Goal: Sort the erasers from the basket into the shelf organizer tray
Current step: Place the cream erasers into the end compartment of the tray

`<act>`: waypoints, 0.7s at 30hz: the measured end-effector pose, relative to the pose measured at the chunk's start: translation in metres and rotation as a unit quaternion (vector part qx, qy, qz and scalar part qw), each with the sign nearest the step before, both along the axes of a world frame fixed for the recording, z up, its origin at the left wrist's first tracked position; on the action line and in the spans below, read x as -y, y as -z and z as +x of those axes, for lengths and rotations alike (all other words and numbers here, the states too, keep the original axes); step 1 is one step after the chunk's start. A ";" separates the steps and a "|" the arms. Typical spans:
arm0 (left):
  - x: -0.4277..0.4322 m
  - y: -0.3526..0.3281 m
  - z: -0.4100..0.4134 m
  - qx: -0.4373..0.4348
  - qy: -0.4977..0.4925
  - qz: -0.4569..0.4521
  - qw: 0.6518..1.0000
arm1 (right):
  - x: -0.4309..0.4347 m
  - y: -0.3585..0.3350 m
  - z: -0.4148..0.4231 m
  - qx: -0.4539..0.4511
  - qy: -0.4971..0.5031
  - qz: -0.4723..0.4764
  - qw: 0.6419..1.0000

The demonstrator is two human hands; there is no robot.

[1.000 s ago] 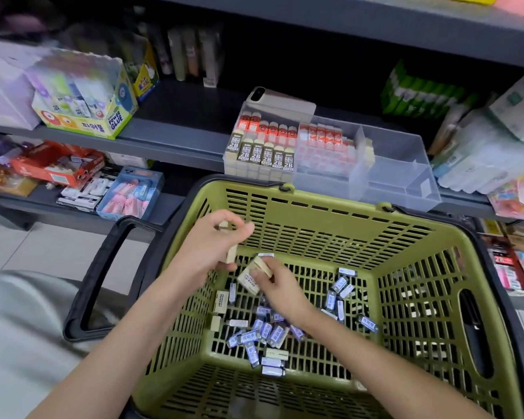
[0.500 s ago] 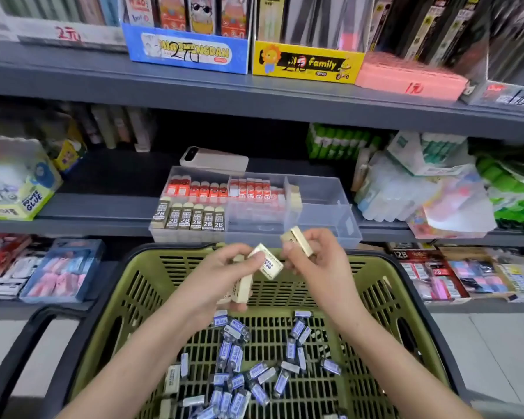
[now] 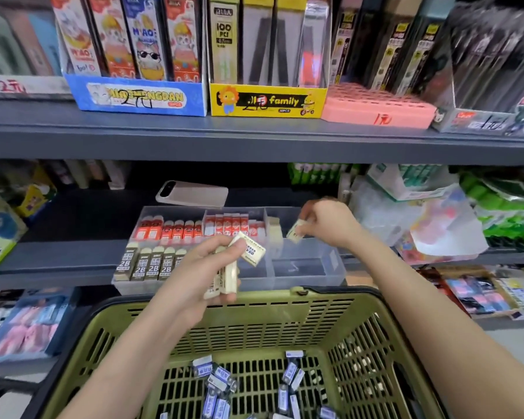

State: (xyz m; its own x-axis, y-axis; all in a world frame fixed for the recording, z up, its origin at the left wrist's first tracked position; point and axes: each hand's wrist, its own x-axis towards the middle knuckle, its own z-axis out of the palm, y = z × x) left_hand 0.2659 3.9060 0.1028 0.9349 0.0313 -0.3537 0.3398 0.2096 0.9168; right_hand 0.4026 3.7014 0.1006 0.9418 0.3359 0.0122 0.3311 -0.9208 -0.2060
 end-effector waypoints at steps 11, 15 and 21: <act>0.004 0.003 0.011 -0.009 0.002 -0.010 1.000 | 0.001 0.010 0.002 -0.145 -0.055 0.086 0.984; 0.006 0.003 0.012 -0.016 -0.012 -0.024 1.000 | -0.005 0.002 -0.017 0.023 -0.053 0.028 0.998; 0.014 0.002 0.013 -0.021 -0.032 -0.058 0.998 | -0.023 -0.018 -0.081 -0.072 -0.082 0.290 0.951</act>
State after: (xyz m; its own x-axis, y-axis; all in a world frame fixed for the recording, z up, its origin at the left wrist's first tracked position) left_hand 0.2794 3.8919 0.1012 0.9169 0.0467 -0.3964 0.3592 0.3364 0.8705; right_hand 0.3221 3.7248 0.1185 0.8831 0.4548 0.1149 0.3902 -0.5763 -0.7181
